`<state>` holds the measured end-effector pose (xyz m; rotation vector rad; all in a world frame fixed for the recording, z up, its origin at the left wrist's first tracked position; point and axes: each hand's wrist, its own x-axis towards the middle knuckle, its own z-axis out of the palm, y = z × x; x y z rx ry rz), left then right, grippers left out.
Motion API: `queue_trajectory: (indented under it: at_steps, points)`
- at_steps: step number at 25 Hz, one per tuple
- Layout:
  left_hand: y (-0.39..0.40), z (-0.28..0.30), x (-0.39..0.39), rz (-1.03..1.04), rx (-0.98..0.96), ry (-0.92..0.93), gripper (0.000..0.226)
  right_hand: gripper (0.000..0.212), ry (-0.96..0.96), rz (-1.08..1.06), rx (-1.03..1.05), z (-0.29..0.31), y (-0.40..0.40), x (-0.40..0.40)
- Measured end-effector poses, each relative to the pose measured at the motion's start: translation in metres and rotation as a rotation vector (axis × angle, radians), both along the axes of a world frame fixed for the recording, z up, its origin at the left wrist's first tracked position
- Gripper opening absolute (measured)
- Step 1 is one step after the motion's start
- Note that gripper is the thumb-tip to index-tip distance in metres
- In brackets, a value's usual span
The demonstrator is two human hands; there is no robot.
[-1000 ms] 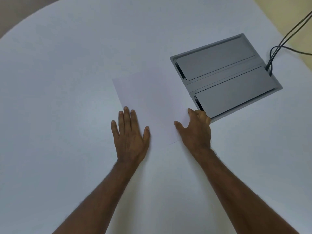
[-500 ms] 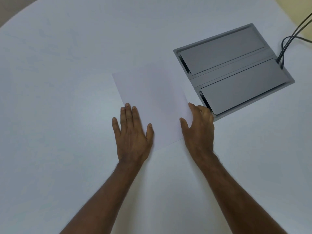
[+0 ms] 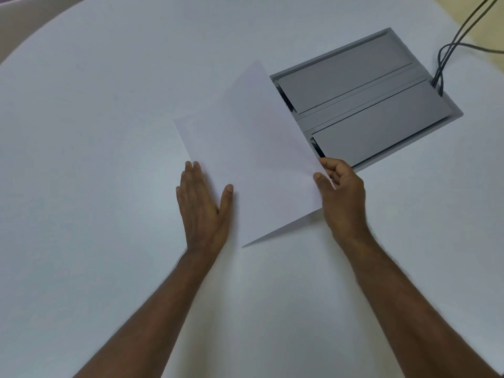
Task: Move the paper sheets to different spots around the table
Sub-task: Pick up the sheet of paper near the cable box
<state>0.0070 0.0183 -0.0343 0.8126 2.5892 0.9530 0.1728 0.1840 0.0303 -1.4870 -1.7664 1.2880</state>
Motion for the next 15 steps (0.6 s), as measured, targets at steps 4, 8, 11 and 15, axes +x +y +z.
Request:
queue_trajectory:
  at_steps: [4, 8, 11, 15]
  points:
    - [0.014, 0.031, 0.016, 0.194, 0.182, -0.174, 0.079, 0.023, 0.070, -0.057, -0.058, 0.024, 0.009, 0.040]
    - [0.039, 0.067, 0.051, 0.321, 0.415, -0.611, 0.056, 0.023, 0.079, -0.097, -0.114, 0.047, 0.016, 0.092]
    - [0.051, 0.068, 0.081, 0.278, 0.384, -0.879, 0.027, 0.025, 0.064, -0.117, -0.146, 0.059, 0.019, 0.134]
    - [0.057, 0.067, 0.126, 0.189, 0.301, -0.984, 0.041, 0.027, 0.028, -0.115, -0.174, 0.068, 0.023, 0.186]
